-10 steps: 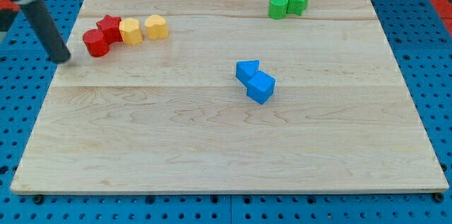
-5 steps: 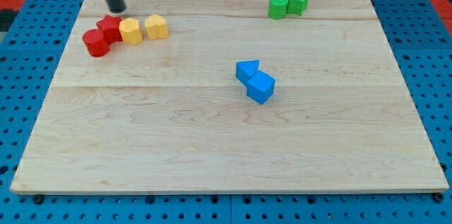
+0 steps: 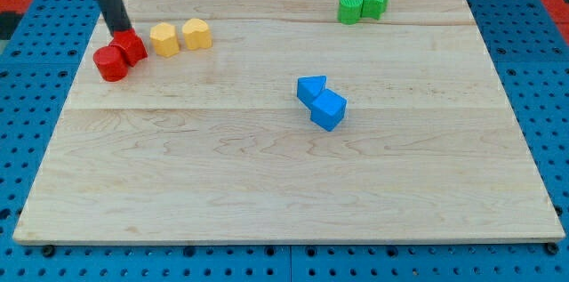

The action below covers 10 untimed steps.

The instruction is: Move red blocks at center left of the table

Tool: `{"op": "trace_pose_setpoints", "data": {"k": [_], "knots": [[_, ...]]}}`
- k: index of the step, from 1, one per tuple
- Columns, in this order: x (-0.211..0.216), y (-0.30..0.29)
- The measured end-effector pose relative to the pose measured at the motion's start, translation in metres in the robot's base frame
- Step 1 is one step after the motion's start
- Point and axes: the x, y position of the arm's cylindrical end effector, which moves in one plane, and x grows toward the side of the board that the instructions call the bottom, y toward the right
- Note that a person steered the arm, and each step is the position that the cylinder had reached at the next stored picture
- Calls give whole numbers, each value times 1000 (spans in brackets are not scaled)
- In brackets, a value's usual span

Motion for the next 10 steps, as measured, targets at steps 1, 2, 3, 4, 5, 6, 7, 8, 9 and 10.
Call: {"op": "trace_pose_setpoints", "data": {"k": [1,2,3,4,5,6,7,8,9,10], "knots": [[14,-6],[16,-16],[-22,-17],[-15,14],[-3,36],[7,46],[24,46],[33,41],[30,35],[7,1]]}}
